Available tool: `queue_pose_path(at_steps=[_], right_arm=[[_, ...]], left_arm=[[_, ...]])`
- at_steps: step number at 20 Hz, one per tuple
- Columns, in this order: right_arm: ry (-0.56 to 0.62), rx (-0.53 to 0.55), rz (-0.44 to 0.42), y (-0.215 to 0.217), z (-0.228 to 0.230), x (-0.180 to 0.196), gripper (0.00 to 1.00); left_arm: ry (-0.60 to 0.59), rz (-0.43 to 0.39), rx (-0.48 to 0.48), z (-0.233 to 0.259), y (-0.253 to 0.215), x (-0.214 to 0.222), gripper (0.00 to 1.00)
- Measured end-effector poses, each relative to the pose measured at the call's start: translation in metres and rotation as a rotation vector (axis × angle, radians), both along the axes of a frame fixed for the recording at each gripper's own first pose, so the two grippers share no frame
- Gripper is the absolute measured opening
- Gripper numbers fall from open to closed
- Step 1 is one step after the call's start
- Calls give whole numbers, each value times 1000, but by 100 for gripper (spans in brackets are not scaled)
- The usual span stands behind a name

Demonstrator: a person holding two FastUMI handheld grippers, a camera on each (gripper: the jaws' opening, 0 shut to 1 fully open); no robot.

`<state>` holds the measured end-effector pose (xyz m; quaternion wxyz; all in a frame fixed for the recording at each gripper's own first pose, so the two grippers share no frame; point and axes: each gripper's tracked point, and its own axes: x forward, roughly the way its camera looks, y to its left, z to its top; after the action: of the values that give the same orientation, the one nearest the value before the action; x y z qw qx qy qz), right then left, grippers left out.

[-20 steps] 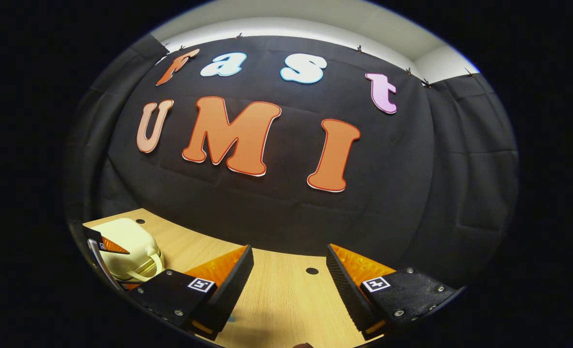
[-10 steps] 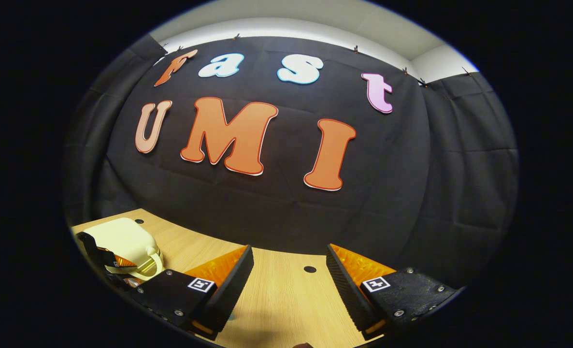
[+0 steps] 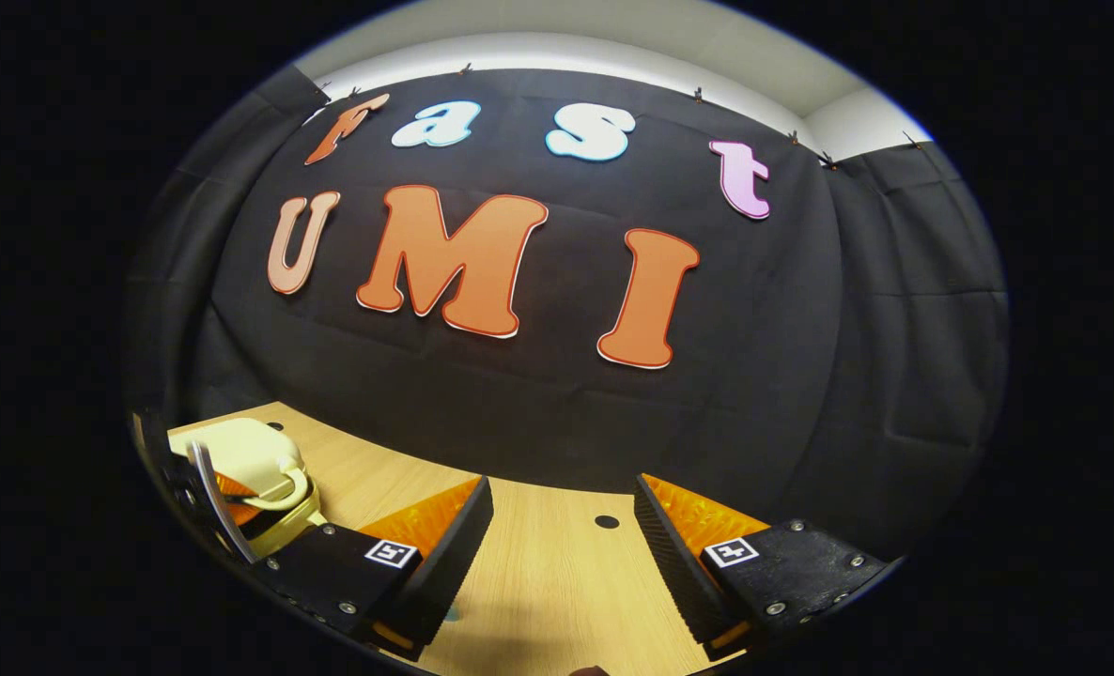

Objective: First open the suitcase, pack the skin care products into it, and then close the suitcase.

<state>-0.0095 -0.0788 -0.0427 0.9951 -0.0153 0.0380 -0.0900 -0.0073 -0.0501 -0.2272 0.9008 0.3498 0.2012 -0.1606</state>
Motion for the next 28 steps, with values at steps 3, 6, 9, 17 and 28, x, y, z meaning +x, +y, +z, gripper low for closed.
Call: queue_pose_path(at_steps=[3, 6, 9, 17, 28], right_arm=[[0, -5, 21, 9, 2, 5, 95], [-3, -14, 44, 21, 6, 12, 95], [-6, -20, 63, 31, 10, 18, 95], [2, -27, 115, 63, 14, 29, 95], [33, -30, 150, 106, 16, 35, 95]], left_arm=[[-18, 113, -149, 32, 29, 8, 3], [-33, 215, -265, 62, 59, 15, 2], [-57, 309, -369, 80, 99, 21, 2], [-139, 484, -454, 109, 208, 20, 2], [-175, 692, -470, 68, 357, 9, 2]])
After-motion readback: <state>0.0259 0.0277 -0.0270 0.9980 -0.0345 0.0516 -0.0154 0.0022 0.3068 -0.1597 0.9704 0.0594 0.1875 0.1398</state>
